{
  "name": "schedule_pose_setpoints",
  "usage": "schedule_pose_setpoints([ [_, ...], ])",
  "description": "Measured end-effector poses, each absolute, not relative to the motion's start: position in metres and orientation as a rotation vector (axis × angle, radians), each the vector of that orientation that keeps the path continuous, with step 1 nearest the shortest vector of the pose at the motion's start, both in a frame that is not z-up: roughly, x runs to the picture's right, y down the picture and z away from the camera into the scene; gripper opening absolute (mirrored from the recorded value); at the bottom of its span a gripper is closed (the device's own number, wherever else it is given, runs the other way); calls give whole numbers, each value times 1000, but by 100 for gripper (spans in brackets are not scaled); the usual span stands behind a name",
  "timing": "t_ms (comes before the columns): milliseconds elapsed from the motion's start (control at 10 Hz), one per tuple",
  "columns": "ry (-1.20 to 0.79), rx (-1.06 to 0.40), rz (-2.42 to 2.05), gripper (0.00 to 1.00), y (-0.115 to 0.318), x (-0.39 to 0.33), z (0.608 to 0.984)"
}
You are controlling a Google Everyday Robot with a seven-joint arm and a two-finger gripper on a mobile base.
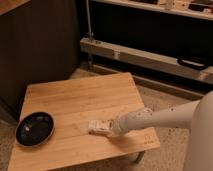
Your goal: Place the bottle in the ceramic bowl
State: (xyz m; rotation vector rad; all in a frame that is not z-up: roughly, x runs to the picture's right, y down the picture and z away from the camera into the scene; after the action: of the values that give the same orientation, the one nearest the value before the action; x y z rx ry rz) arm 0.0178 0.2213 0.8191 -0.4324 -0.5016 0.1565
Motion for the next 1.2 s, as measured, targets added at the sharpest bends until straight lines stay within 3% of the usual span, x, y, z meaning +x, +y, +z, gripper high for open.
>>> schedule_pose_setpoints([
  [300,-607,-430,64,0,215,-51,772],
  [400,-660,-430,9,0,209,-92,734],
  [800,-787,-436,-143,0,194,-208,657],
  [1200,-1005,-461,-235,0,157,-301,643],
])
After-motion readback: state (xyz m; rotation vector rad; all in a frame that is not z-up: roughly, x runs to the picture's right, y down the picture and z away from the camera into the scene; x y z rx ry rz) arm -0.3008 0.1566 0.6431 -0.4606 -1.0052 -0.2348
